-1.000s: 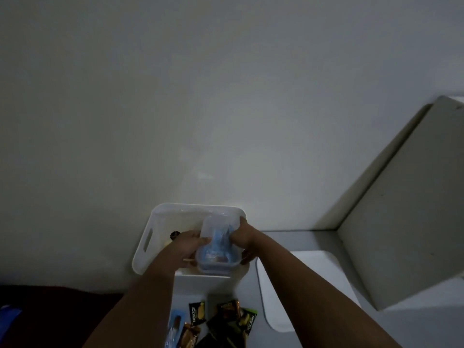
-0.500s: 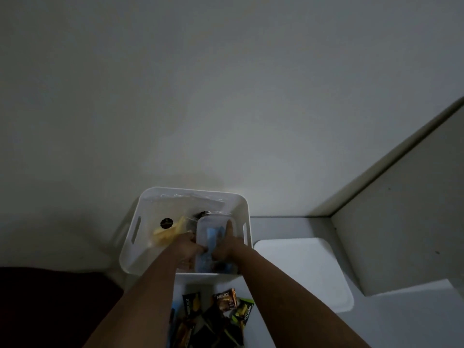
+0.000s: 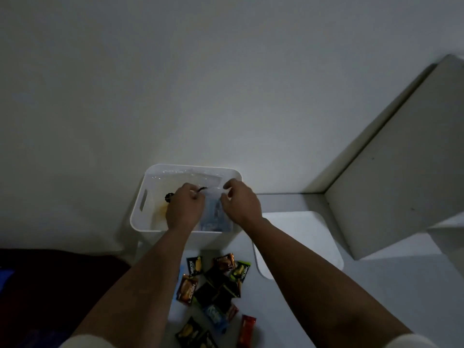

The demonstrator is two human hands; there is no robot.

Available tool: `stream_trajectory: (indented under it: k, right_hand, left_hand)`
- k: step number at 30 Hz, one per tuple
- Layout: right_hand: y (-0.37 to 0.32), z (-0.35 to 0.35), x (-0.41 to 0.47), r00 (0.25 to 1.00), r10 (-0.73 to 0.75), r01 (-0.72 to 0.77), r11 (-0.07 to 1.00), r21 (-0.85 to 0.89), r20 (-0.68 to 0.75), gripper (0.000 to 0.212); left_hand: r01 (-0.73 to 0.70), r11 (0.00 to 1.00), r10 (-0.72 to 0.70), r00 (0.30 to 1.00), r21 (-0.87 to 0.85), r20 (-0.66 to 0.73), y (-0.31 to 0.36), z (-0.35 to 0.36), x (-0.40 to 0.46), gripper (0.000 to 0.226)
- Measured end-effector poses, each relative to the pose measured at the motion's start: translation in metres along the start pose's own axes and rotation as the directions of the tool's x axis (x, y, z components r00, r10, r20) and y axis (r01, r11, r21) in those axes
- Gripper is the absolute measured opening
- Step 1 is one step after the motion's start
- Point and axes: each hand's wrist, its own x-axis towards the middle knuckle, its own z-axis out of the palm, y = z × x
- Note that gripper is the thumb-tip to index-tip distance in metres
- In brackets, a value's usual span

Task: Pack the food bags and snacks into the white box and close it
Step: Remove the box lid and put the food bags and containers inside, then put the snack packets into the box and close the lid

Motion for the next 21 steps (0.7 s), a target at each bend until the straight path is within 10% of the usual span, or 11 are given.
stream_trajectory:
  k: [8, 14, 21]
  right_hand:
    - [0.105, 0.016, -0.131, 0.986, 0.067, -0.012, 0.941, 0.337, -0.15, 0.006]
    - [0.177, 0.068, -0.235, 0.981, 0.096, -0.119, 0.985, 0.127, 0.171, 0.042]
    - [0.18, 0.096, -0.289, 0.893, 0.023, -0.068, 0.994, 0.085, 0.449, 0.076]
  left_hand:
    - [-0.299, 0.951, 0.299, 0.954, 0.082, 0.011, -0.097, -0.011, -0.135, 0.023]
    - [0.08, 0.871, -0.178, 0.971, 0.484, 0.16, -0.231, -0.03, -0.238, 0.135]
    - [-0.019, 0.805, -0.237, 0.905, 0.593, 0.352, -0.276, -0.003, -0.301, 0.148]
